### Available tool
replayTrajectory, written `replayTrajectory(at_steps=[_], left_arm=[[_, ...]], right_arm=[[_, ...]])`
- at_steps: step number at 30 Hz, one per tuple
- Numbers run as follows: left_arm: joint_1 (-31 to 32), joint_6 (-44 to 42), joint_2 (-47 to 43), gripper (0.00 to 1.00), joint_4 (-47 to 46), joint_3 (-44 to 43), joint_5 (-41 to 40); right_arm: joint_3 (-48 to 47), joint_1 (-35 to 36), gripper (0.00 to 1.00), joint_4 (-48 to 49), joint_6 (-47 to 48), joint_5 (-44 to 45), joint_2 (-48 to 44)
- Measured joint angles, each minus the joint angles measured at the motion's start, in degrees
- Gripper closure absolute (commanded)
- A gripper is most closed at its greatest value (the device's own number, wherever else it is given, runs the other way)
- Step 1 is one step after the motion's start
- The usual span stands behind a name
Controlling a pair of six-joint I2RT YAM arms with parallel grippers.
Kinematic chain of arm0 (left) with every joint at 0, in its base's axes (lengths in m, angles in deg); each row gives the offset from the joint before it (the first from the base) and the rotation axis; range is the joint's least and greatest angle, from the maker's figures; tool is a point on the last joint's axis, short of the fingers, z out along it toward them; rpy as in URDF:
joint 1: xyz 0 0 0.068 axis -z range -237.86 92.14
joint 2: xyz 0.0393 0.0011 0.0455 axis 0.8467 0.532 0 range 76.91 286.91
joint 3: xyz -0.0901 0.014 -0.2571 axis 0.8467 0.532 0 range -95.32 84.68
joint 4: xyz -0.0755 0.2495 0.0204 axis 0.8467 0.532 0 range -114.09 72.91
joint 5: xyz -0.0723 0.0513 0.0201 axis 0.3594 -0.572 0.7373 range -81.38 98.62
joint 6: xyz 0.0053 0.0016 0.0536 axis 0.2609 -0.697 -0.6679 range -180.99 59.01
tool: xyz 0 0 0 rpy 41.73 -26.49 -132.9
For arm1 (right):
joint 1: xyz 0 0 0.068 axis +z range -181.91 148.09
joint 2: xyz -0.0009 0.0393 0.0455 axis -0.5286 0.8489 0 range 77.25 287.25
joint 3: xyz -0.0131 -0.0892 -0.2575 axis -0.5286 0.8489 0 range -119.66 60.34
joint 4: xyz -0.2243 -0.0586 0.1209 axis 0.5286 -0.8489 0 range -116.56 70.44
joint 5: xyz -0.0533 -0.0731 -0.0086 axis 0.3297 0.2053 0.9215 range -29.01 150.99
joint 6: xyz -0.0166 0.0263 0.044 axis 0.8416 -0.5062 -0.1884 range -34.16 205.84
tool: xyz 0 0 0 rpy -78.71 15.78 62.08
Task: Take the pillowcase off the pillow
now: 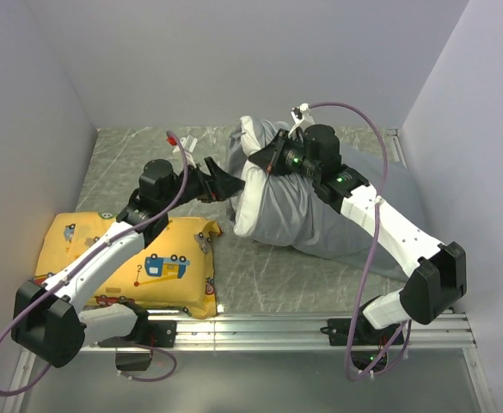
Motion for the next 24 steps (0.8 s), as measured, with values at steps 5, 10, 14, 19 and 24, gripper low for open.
replayTrajectory(at_steps=[5, 10, 14, 19, 24], left_arm=[[0.07, 1.55, 0.02, 0.01, -3.87, 1.09, 1.77], [0.07, 1.92, -0.76, 0.01, -3.91, 1.18, 1.01], [0.09, 2.08, -3.37, 0.01, -2.62, 1.25, -0.83], [0.39, 3.28, -4.74, 0.01, -3.72, 1.22, -0.33], [0.63, 3.5, -3.06, 0.01, -4.48, 1.05, 0.74]], right_arm=[[-0.13, 0.02, 1.0, 0.0, 0.02, -0.22, 0.0], [-0.2, 0.02, 1.0, 0.02, 0.13, -0.22, 0.0], [-0.33, 0.02, 1.0, 0.07, 0.15, -0.11, 0.0], [-0.33, 0.02, 1.0, 0.04, 0.13, -0.07, 0.02], [-0.39, 0.02, 1.0, 0.02, 0.13, -0.07, 0.02]])
